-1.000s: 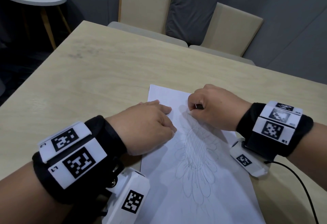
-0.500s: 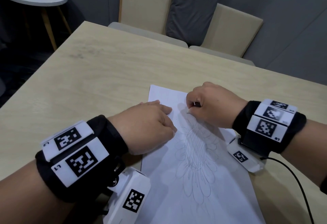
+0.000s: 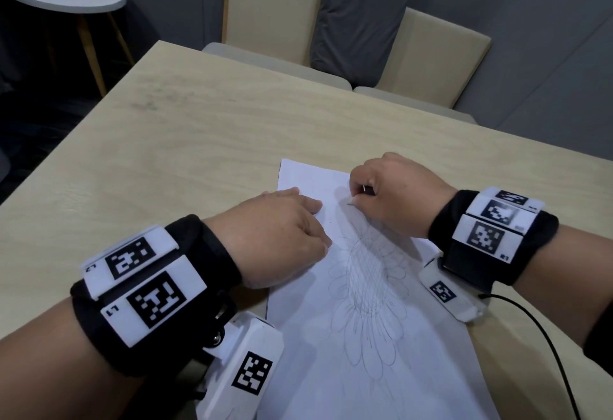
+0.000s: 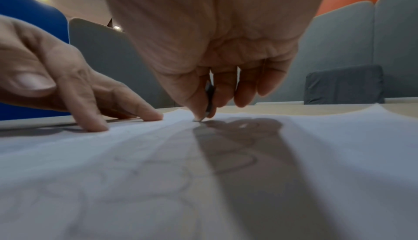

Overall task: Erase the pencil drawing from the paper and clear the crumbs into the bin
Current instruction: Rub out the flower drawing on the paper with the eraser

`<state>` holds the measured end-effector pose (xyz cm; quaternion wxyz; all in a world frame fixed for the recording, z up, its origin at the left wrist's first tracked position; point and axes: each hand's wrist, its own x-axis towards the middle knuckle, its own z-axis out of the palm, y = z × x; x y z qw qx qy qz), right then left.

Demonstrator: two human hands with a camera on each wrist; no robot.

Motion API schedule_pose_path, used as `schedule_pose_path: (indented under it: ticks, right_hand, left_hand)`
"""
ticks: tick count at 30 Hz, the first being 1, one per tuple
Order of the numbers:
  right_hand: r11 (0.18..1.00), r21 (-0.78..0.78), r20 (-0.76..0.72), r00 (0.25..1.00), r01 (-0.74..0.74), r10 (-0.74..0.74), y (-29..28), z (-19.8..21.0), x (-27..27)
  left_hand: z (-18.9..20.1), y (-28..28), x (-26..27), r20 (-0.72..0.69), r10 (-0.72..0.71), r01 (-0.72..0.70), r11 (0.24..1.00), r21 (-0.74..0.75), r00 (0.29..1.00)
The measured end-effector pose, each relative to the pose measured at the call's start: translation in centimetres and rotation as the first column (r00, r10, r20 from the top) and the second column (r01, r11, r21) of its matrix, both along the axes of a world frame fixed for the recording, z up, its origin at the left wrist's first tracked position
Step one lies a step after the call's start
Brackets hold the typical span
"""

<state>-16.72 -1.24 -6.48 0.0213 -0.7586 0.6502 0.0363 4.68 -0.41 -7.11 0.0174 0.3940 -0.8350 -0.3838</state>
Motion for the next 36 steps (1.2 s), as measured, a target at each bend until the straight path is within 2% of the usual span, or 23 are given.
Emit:
schedule_pose_path:
  ticks: [6, 12, 16, 21, 27, 36]
  right_hand:
    - [0.999, 0.040, 0.025, 1.000, -0.016, 0.015, 1.3, 0.1, -0.3]
    - [1.000, 0.016, 0.031, 0.999, 0.011, -0.011, 0.8, 0.0, -0.2]
    - [0.997, 0.074, 0.062, 0.998, -0.009, 0.004, 1.6, 0.4, -0.3]
    - [0.996, -0.021, 0.177, 0.981, 0.087, -0.082, 1.1, 1.4, -1.5]
    - [0.997, 0.073, 0.124, 0.992, -0.011, 0.002, 2.0, 0.6, -0.3]
    - [0.994, 0.098, 0.119, 0.992, -0.055, 0.043, 2.1, 0.4, -0.2]
  left_hand:
    - [0.0, 0.0, 0.0, 0.002, 0.012, -0.012, 1.000, 0.008, 1.000]
    - [0.2, 0.1, 0.0, 0.001, 0.011, -0.011, 1.000, 0.006, 1.000]
    - [0.1, 0.1, 0.1, -0.008, 0.017, -0.017, 1.000, 0.011, 1.000]
    - [0.0, 0.1, 0.0, -0.006, 0.010, -0.010, 1.000, 0.010, 1.000]
    - [0.0, 0.0, 0.0, -0.019, 0.015, -0.015, 1.000, 0.006, 1.000]
    - [-0.1, 0.0, 0.1, -0.026, 0.010, -0.010, 1.000, 0.001, 1.000]
